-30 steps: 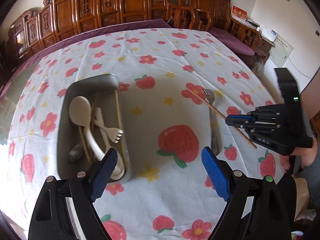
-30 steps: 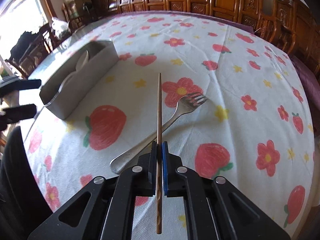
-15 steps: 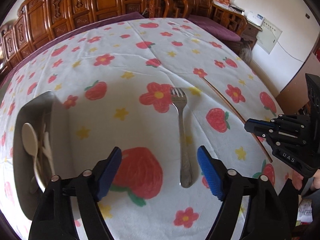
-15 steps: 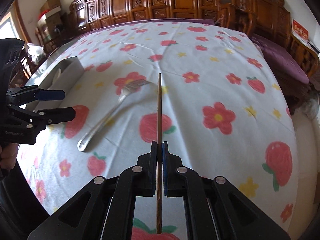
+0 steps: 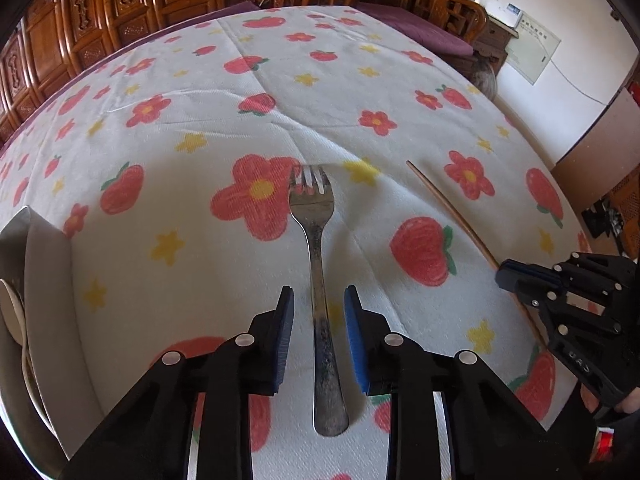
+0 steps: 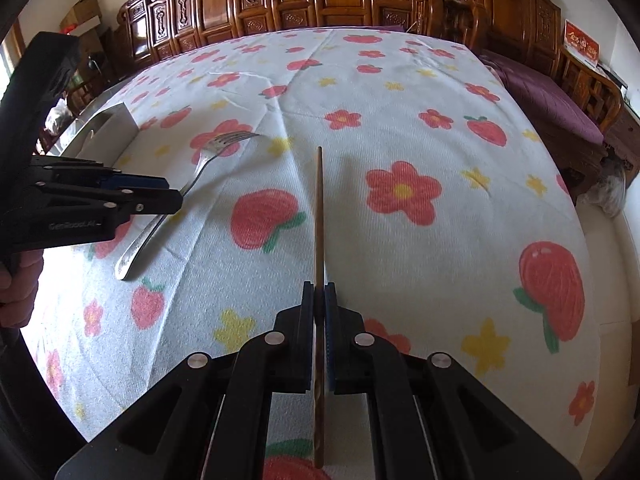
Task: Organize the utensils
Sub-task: 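Grasp the metal fork with the left tool while the right tool holds the chopstick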
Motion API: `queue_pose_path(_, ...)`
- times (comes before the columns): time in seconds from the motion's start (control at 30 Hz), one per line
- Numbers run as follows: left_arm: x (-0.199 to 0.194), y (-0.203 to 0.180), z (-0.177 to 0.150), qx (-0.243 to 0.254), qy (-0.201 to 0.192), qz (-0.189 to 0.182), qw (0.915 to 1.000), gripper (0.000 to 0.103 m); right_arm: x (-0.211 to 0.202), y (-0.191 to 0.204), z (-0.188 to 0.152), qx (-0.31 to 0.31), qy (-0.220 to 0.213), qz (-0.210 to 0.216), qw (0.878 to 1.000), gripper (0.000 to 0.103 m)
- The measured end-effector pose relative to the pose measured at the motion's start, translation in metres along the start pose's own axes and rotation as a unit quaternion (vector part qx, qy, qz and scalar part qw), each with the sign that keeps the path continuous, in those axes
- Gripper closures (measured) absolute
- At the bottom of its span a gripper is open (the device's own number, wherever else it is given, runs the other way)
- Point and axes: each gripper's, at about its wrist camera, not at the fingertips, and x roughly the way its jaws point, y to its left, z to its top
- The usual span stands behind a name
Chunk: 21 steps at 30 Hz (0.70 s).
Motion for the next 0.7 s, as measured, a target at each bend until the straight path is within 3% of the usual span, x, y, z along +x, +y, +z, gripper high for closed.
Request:
queue_pose_path(0.23,0.006,-0.004,0.003,0.012,0.011,0.017,0.9997,0.082,-0.001,-0.001,-0.001,0.003,0.002,0.001,1.000,0.097)
queue_pose_path(0.37,0.007,-0.004,0.004,0.015,0.015,0.019,0.9996,0.095,-0.001,0.002,0.000,0.001,0.005,-0.006,1.000,0.097)
queue_pose_path(0.7,-0.015,0.009,-0.015,0.019,0.015,0.015,0.9996,0.096,-0.007,0.015,0.002,0.003,0.004,-0.010,1.000,0.097)
